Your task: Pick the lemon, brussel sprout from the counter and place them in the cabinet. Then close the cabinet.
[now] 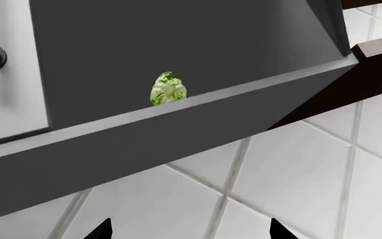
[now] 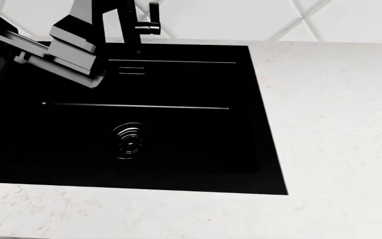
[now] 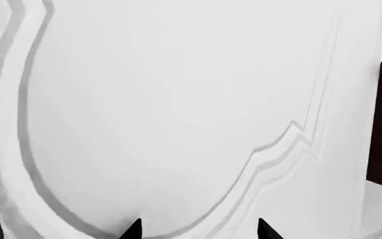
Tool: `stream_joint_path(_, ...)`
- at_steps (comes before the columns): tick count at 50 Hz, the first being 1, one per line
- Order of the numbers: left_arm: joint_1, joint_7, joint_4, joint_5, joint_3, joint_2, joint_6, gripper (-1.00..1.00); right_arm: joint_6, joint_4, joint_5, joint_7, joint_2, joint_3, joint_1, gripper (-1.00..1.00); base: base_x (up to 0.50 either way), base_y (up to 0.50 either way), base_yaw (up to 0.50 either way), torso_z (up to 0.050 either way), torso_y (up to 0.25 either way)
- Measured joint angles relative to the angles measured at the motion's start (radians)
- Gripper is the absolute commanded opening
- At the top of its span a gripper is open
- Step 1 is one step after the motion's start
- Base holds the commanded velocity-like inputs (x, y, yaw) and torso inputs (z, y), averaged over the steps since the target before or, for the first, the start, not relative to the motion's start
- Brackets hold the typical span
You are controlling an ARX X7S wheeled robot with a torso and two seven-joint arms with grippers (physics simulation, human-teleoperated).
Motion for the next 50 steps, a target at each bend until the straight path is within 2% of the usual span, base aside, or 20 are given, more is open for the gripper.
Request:
stream_joint_path(23,0.012,0.006,-0.004,0.004,-0.004,-0.007,0.011,1.00,0.050,0.014,0.167,-0.187,-0.009,-0.180,-0.010,1.00,0.00,0.00,0.00,-0.001,-0.004)
stream_joint_path(50,0.033,0.005,-0.003,0.005,-0.011,-0.016,0.025,1.00,0.095,0.063,0.169,-0.209,-0.044,-0.227,0.009,1.00,0.00,0.00,0.00,-0.001,-0.007)
